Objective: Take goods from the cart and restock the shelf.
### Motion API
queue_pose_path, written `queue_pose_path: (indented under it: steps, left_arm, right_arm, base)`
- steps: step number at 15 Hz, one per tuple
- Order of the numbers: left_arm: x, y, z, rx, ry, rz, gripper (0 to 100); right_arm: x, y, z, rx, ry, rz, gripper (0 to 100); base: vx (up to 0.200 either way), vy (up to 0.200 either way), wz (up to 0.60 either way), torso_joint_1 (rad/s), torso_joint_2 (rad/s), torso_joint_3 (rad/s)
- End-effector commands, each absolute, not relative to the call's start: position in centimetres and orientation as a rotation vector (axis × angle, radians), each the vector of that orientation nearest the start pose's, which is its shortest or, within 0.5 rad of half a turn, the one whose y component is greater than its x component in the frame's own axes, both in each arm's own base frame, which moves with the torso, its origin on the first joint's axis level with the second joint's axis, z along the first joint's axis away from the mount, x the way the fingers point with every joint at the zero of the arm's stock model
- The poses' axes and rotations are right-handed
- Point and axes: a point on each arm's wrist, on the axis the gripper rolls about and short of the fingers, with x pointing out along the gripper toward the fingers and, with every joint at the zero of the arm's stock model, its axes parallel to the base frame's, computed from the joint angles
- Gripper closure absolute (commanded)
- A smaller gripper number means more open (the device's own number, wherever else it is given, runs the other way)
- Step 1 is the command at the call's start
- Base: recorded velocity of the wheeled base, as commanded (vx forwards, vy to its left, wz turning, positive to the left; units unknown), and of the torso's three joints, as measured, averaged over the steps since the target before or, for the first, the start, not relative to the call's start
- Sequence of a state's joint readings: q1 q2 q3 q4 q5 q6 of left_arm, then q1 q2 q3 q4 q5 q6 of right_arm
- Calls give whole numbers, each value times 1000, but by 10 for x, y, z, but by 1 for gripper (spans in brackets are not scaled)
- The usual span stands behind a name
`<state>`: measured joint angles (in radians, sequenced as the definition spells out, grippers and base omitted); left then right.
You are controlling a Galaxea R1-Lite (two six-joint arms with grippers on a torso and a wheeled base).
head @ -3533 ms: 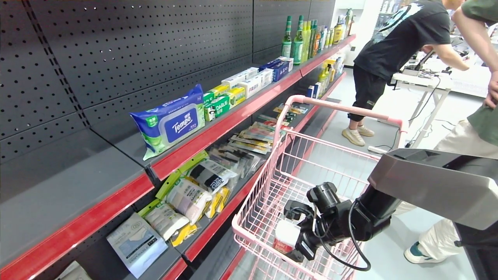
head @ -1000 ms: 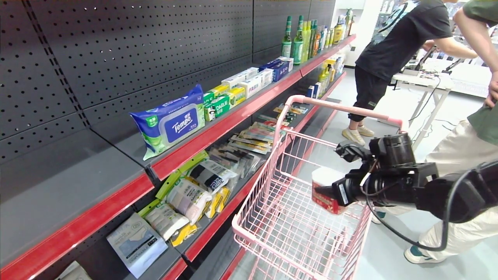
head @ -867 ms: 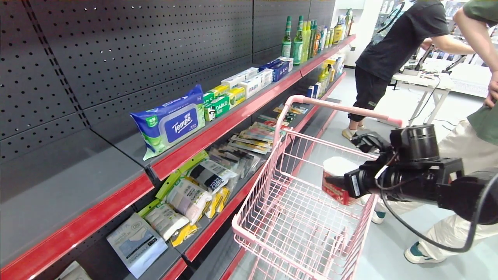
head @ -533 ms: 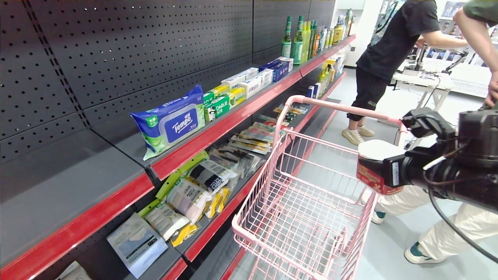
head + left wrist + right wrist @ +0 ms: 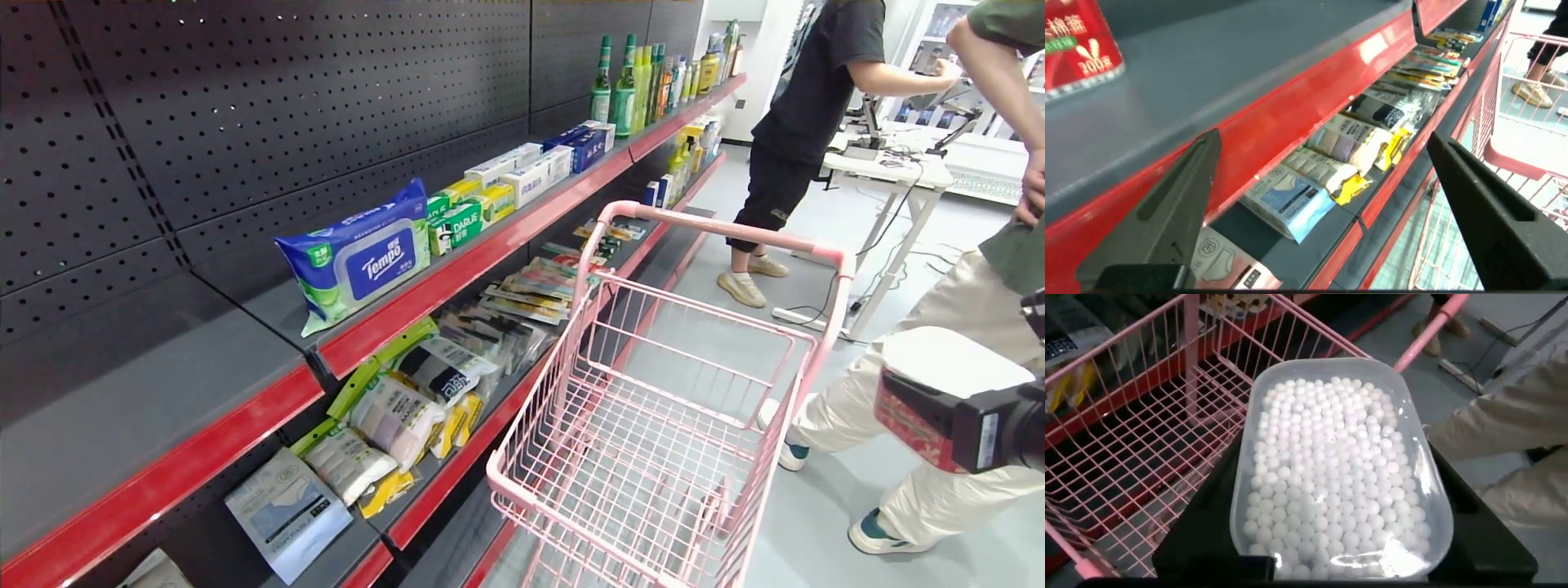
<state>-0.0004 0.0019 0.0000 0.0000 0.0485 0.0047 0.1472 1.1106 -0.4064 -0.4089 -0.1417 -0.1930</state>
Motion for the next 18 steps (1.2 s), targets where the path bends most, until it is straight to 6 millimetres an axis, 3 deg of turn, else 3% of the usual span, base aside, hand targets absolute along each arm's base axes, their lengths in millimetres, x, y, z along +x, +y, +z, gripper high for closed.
queue_pose_path:
  steps: [1,18]
  left_arm:
    - [-23,1,76,5,0,49,0]
    - [-23,1,76,5,0,49,0]
  right_arm:
    - [130,11,184,-229,253,-6,100]
    - [130,11,186,-278,248,-1,100]
  base:
    - [0,0,0,85,-198,-119]
    - [0,0,0,184,-425,-245]
